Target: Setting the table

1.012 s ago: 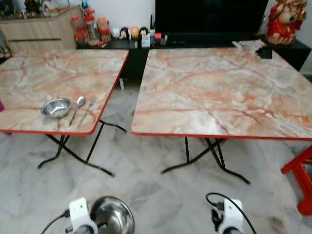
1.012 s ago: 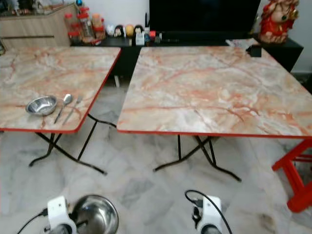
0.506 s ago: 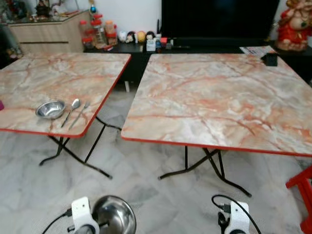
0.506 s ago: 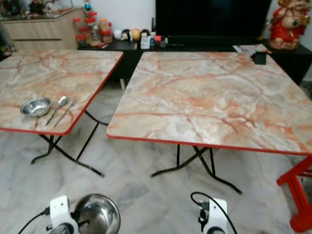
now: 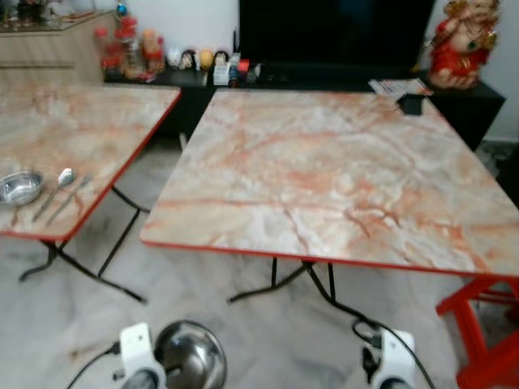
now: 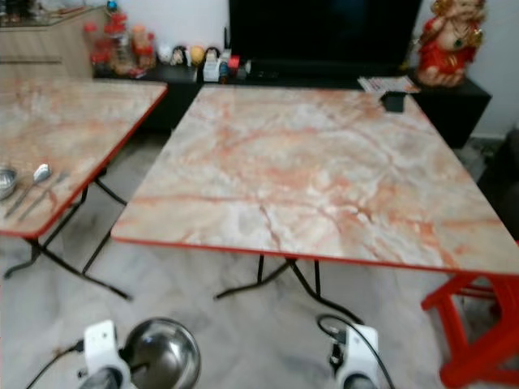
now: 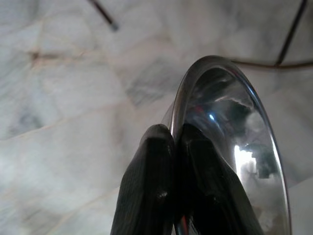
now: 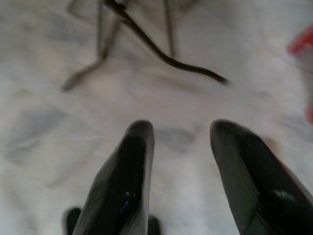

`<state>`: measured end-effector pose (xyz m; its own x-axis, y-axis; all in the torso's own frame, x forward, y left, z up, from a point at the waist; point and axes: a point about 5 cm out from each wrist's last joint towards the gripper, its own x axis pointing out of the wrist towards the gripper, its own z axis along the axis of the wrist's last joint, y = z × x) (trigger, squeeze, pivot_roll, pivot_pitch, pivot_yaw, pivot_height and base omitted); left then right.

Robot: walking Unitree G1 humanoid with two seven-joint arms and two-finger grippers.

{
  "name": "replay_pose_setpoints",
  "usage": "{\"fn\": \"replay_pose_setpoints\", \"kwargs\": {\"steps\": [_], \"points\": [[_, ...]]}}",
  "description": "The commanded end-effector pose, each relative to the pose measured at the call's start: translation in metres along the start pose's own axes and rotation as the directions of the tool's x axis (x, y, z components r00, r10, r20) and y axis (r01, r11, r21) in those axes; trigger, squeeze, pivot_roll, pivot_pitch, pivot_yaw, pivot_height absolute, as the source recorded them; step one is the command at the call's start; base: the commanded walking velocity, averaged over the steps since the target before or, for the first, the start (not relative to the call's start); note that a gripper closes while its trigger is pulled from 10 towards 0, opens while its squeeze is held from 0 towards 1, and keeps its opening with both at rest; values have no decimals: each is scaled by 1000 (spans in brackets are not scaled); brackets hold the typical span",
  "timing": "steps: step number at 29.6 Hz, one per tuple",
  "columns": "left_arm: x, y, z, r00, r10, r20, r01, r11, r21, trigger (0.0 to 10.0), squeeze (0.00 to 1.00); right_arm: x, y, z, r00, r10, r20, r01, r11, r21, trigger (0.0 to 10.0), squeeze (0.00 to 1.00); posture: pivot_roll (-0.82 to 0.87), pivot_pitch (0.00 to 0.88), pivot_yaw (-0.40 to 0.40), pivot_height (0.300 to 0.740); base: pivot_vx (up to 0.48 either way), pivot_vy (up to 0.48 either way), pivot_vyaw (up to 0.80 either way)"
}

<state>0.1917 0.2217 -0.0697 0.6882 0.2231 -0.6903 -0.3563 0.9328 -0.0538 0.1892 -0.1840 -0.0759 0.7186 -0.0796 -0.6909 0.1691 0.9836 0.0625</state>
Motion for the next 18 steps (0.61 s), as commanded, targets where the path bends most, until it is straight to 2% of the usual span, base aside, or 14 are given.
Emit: {"fn": "replay_pose_setpoints", "kwargs": {"steps": [1,5,7,9,18], "points": [[1,-9,3,1000,-29,10,29,1000,12,10000,0,-2,-12,-1,1000,-27,0,27,1000,2,10000,0,-25,0,7,740,251,-334,0],[1,-9,2,1000,-30,10,30,999,11,10000,0,-2,-12,-1,1000,-28,-2,28,999,16,10000,0,-25,0,7,740,253,-336,0],[1,-9,2,999,-32,10,32,999,12,10000,0,-2,-13,-1,1000,-30,-1,30,999,37,10000,0,-25,0,6,740,253,-334,-728],[1,-9,2,999,-35,7,35,999,22,10000,0,-2,-12,-1,1000,-28,-3,28,999,23,10000,0,-26,0,6,740,124,-287,-769],[1,-9,0,999,-32,-7,32,999,24,10000,0,-2,-14,-4,999,-29,-17,30,999,17,10000,0,-29,0,4,740,0,0,-719]]}}
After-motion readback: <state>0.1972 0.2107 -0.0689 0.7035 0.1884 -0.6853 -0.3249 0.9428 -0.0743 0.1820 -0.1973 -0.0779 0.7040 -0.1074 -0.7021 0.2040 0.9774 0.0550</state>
